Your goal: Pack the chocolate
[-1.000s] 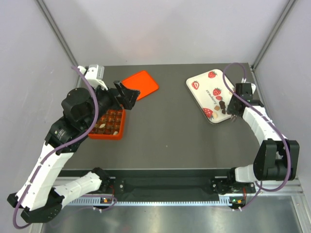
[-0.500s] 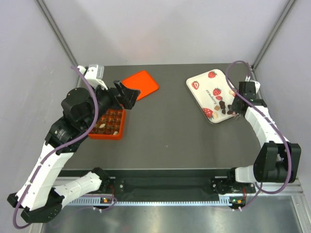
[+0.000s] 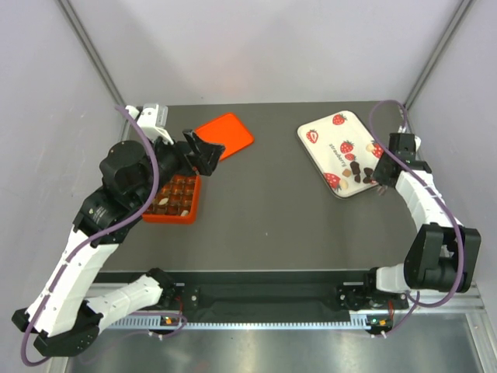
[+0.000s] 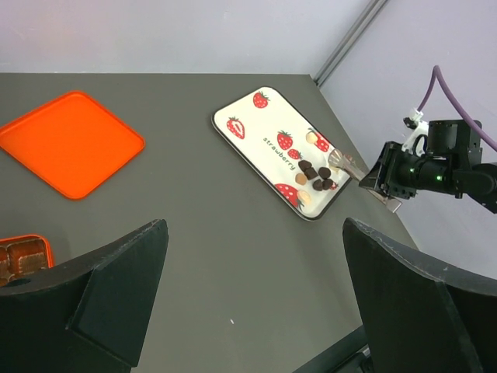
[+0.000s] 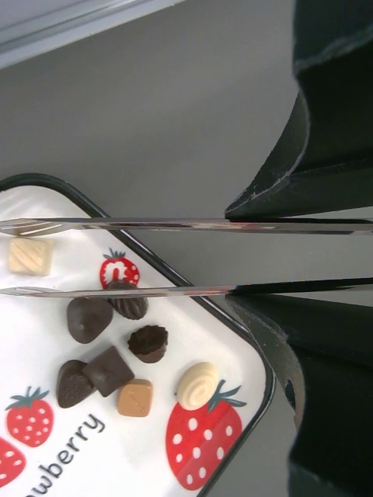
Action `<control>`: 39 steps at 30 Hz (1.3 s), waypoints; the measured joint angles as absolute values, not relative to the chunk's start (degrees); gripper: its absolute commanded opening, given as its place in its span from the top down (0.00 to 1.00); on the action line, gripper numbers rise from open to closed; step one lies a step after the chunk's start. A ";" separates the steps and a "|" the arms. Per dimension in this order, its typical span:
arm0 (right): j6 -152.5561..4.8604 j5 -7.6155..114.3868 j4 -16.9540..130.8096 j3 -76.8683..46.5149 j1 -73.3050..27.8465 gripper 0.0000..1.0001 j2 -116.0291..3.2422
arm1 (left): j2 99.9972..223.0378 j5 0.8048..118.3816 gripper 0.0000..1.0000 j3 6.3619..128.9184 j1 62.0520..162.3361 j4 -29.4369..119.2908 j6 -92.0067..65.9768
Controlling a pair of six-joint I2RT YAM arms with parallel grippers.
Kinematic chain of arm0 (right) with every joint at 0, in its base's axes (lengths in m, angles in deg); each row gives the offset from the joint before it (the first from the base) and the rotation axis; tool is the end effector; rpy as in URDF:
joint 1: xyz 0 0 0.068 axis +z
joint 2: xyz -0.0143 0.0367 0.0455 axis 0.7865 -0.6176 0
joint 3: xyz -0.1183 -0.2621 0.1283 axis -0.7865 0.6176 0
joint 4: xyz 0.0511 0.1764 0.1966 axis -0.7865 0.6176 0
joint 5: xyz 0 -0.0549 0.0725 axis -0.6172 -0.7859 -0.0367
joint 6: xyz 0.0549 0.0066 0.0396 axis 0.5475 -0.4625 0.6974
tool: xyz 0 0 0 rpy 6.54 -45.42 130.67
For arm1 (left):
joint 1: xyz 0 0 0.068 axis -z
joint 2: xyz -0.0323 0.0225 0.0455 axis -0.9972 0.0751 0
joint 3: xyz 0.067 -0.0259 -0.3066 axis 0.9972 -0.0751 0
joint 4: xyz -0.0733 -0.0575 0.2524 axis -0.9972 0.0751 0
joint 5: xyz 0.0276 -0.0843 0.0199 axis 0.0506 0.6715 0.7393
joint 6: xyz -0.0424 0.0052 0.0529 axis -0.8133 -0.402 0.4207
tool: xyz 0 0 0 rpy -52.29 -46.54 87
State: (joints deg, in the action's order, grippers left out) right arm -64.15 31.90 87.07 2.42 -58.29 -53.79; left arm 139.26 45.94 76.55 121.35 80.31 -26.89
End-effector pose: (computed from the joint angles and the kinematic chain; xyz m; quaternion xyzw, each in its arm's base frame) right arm 0.2930 -0.0462 0.2834 0.2255 0.9096 -0.0843 0.3387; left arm 0.1323 -0.0885 0.5190 0.0341 0.7384 -0.3120 0.5969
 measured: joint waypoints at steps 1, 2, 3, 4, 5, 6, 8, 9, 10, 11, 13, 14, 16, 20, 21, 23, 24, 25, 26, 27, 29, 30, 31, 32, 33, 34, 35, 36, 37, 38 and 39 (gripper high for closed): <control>-64.15 32.31 87.01 2.68 -58.29 0.59 -53.94 | 139.26 45.94 0.01 76.44 121.35 80.26 -26.89; -64.15 32.58 87.16 2.83 -58.29 0.59 -54.12 | 139.26 45.94 0.01 76.40 121.35 80.26 -26.89; -64.13 32.77 87.03 3.05 -58.31 0.59 -54.29 | 139.26 45.97 0.01 76.37 121.35 80.24 -26.89; -64.13 32.86 87.05 3.18 -58.31 0.59 -54.47 | 139.26 45.97 0.01 76.35 121.35 80.20 -26.91; -64.11 32.99 86.94 3.47 -58.31 0.59 -54.60 | 139.26 45.97 0.01 76.35 121.35 80.20 -26.91; -64.11 33.03 87.10 3.57 -58.31 0.60 -54.73 | 139.26 45.97 0.01 76.35 121.35 80.15 -26.91; -64.11 33.08 87.18 3.79 -58.31 0.62 -54.86 | 139.28 45.97 0.01 76.35 121.35 80.09 -27.00; -64.11 33.10 87.21 3.79 -58.31 0.65 -54.93 | 139.28 45.97 0.01 76.35 121.35 80.07 -27.02; -64.13 33.14 87.21 3.79 -58.31 0.66 -54.99 | 139.28 45.97 0.01 76.35 121.35 80.05 -27.02; -64.15 33.25 87.21 3.79 -58.31 0.67 -54.99 | 139.28 45.97 0.01 76.35 121.35 80.05 -27.02; -64.13 33.62 87.21 3.79 -58.31 0.71 -54.99 | 139.28 45.97 0.01 76.35 121.35 80.05 -27.02; -64.13 33.91 87.23 3.79 -58.31 0.72 -54.99 | 139.28 45.97 0.01 76.35 121.35 80.05 -27.02; -64.15 34.56 87.23 3.79 -58.34 0.74 -54.88 | 139.28 45.97 0.01 76.35 121.35 80.05 -27.02; -64.22 35.96 87.31 3.49 -58.16 0.75 -54.10 | 139.56 45.94 0.01 76.37 121.35 80.02 -27.00; -64.30 36.23 87.29 3.16 -57.81 0.75 -53.92 | 139.80 45.94 0.01 76.37 121.35 80.05 -26.98; -64.56 36.44 87.23 2.35 -57.18 0.75 -53.64 | 140.26 45.97 0.01 76.46 121.35 80.07 -26.98; -64.61 36.42 87.10 2.07 -56.70 0.75 -53.44 | 140.44 45.97 0.01 76.61 121.35 80.09 -26.95; -64.65 36.38 87.10 1.83 -56.06 0.74 -53.27 | 140.66 45.97 0.01 76.81 121.35 80.09 -26.95; -64.67 36.27 87.01 1.65 -55.23 0.74 -53.07 | 140.76 45.97 0.01 77.03 121.35 80.09 -26.93; -64.76 36.16 87.05 1.43 -54.45 0.75 -53.03 | 140.79 45.97 0.01 77.14 121.35 80.09 -26.93; -65.00 35.20 86.75 0.91 -51.50 0.74 -52.94 | 140.76 45.97 0.01 77.66 121.35 80.18 -26.91; -64.98 34.78 86.77 0.45 -49.62 0.75 -52.94 | 140.76 45.97 0.01 78.01 121.35 80.13 -26.91; -65.00 34.52 86.59 0.08 -47.63 0.74 -52.94 | 140.76 45.99 0.01 78.34 121.35 80.13 -26.93; -64.96 34.28 86.37 -0.40 -45.42 0.73 -52.94 | 140.74 45.99 0.01 78.63 121.35 80.13 -26.93; -64.98 33.52 86.09 -0.88 -43.17 0.72 -53.00 | 140.72 45.99 0.01 78.87 121.35 80.11 -26.93; -65.00 32.69 85.94 -1.52 -40.89 0.71 -53.09 | 140.72 45.99 0.01 79.02 121.35 80.09 -26.93; -65.00 31.94 85.85 -2.09 -39.06 0.70 -53.27 | 140.72 45.99 0.01 79.06 121.35 80.09 -26.93; -64.96 31.33 85.78 -2.74 -37.51 0.69 -53.55 | 140.72 45.99 0.01 79.08 121.35 80.13 -26.93; -64.96 30.57 85.70 -3.27 -36.52 0.68 -53.86 | 140.72 45.99 0.01 79.08 121.35 80.13 -26.93; -64.98 29.95 85.68 -3.49 -36.28 0.67 -54.10 | 140.74 45.99 0.01 79.08 121.35 80.18 -26.91; -64.94 28.97 85.76 -3.55 -36.48 0.66 -54.23 | 140.74 45.99 0.01 79.08 121.35 80.22 -26.91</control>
State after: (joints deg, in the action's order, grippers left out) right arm -64.94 28.97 85.76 -3.55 -36.48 -54.23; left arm 140.74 45.99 79.08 121.35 80.22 -26.91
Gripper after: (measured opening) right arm 0.327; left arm 0.991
